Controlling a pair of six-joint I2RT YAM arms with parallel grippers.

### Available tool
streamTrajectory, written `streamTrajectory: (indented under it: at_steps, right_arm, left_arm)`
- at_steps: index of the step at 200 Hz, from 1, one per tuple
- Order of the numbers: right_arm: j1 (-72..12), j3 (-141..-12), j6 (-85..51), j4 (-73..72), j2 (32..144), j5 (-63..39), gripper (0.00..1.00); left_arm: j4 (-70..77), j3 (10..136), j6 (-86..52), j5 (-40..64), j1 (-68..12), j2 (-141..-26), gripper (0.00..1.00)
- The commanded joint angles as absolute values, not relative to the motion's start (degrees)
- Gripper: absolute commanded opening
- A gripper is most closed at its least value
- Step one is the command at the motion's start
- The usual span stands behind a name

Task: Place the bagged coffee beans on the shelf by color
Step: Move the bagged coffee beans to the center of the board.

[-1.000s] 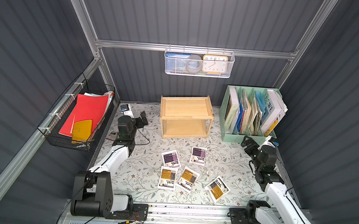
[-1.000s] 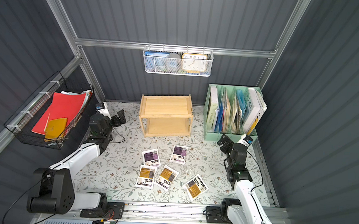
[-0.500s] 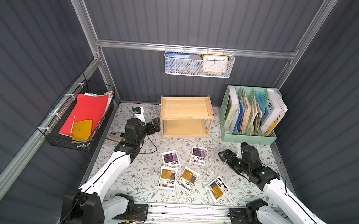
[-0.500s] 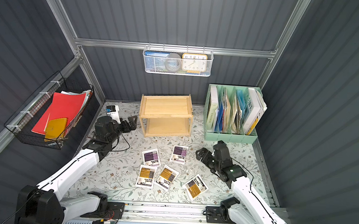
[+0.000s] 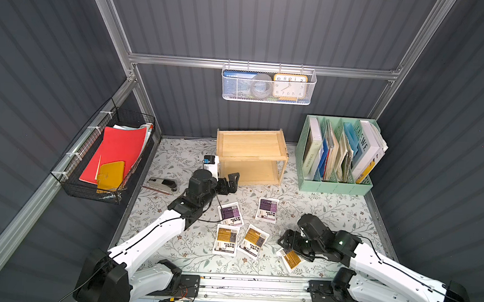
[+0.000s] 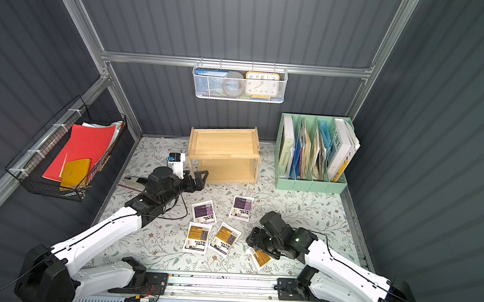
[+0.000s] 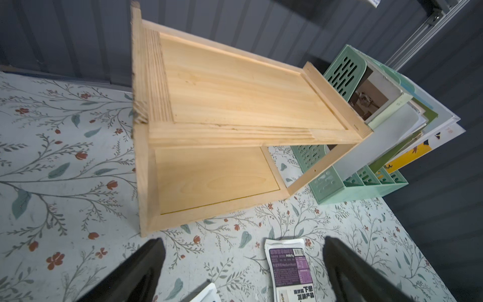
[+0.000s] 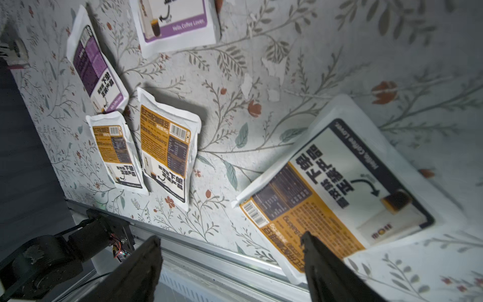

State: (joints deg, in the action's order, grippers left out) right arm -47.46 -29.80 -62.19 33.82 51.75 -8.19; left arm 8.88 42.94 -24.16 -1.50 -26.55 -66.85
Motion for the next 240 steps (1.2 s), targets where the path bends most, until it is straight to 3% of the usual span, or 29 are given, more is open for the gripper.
streamTrajectory:
  at_steps: [1, 76, 139, 167, 240]
  right_arm:
    - [-48.09, -25.92, -66.97, 31.78, 52.51, -5.8, 0.87]
    - [-45.54, -24.29, -68.16, 21.03, 60.47, 2.11, 0.9]
    - [-32.76, -29.88, -63.38, 11.98, 70.31, -2.63, 0.91]
    - [-31.07, -37.66, -57.93, 17.59, 73.5, -8.24, 0.91]
    - [-34.89, -34.88, -55.99, 20.99, 63.58, -18.68, 0.9]
  left_arm:
    - [9.03, 43.7, -25.34, -3.05, -28.26, -68.38, 1.0]
    - [7.87, 45.07, -26.35, -3.2, -30.89, -70.76, 1.0]
    - [7.5, 45.08, -27.58, -4.08, -33.09, -71.67, 1.0]
    - [5.68, 45.87, -28.04, -4.37, -34.42, -72.12, 1.0]
    - [-2.45, 42.98, -33.71, -6.96, -36.12, -66.54, 1.0]
